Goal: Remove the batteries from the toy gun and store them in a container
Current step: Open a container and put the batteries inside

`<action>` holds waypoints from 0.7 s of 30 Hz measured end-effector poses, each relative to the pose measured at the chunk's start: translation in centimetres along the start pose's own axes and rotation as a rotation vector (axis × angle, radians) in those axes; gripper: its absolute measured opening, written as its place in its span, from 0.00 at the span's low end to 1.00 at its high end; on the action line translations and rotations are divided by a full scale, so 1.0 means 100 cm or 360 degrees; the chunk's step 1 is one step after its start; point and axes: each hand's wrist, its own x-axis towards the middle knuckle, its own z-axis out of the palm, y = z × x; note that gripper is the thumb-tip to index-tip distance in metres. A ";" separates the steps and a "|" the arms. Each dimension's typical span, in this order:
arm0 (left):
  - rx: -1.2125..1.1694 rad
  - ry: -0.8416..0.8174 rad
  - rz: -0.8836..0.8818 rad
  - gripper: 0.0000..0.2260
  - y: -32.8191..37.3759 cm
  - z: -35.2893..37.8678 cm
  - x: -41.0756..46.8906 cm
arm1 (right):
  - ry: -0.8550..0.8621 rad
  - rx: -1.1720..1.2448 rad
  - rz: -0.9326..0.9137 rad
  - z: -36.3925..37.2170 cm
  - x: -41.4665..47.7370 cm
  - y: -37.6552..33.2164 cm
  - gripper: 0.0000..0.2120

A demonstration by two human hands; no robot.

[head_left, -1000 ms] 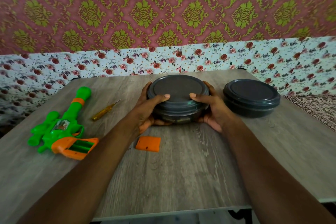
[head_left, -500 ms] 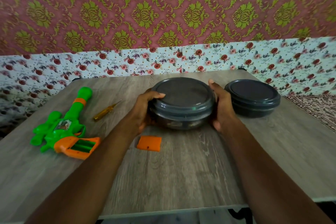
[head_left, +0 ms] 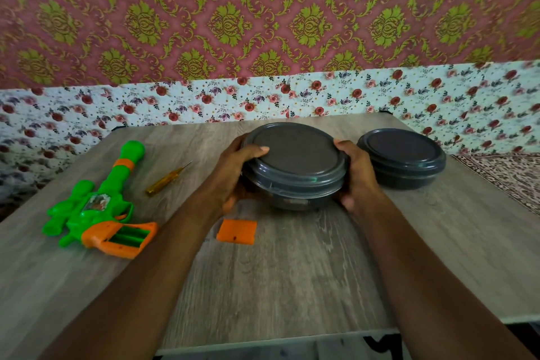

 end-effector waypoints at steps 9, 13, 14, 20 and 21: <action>0.0003 -0.0132 -0.0133 0.17 0.013 -0.009 -0.011 | -0.0404 -0.0238 0.0031 -0.010 -0.005 -0.005 0.16; -0.0065 -0.0063 -0.0091 0.20 0.010 0.003 -0.012 | -0.0068 0.0037 0.0011 -0.010 0.008 0.001 0.25; -0.0084 -0.0061 -0.0100 0.21 0.009 0.005 -0.012 | 0.0034 0.0137 -0.0012 -0.012 0.013 0.002 0.32; -0.0040 0.0091 -0.0099 0.08 0.007 0.011 -0.008 | 0.0129 0.0179 -0.0105 -0.004 0.008 0.002 0.29; -0.0055 0.0113 -0.0099 0.07 0.008 0.010 -0.008 | 0.0073 0.0130 -0.0096 -0.002 0.005 0.002 0.25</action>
